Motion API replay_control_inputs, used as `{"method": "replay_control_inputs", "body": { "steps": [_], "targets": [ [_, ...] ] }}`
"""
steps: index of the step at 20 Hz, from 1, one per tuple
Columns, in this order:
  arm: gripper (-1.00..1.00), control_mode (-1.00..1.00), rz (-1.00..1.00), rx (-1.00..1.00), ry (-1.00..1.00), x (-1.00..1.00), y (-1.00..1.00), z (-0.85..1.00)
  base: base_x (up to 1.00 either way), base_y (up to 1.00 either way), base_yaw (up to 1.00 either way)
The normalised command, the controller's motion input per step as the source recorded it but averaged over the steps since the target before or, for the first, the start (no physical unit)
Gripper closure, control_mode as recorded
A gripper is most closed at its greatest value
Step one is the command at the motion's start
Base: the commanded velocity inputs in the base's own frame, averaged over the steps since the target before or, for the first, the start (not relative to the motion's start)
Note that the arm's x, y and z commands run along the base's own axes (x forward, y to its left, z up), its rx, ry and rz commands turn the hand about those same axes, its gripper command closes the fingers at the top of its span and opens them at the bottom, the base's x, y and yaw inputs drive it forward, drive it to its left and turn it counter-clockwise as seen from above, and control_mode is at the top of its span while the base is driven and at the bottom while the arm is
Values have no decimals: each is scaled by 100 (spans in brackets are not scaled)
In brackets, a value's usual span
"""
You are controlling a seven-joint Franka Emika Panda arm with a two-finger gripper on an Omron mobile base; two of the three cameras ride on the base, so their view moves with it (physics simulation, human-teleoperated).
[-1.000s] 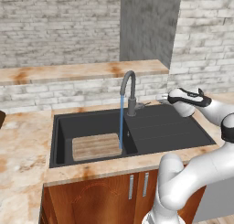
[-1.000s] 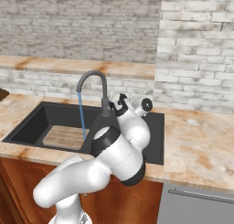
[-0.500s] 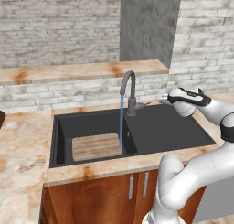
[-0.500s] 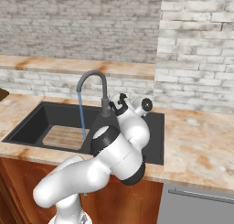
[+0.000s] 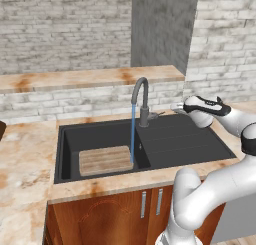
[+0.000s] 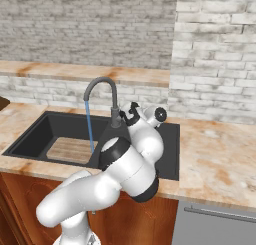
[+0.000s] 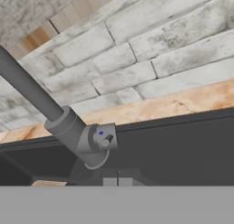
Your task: Turn on the sink faucet with hot water and rinse the cutting board for ten seconds, then turn off the faucet. Push the cutting board to reach the water if necessary.
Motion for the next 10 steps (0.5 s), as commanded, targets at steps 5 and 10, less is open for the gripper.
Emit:
{"method": "replay_control_inputs", "body": {
  "steps": [5, 10],
  "targets": [
    [100, -100, 0, 0, 0, 0, 0, 0, 0, 0, 0],
    [100, -100, 0, 0, 0, 0, 0, 0, 0, 0, 0]
  ]
}}
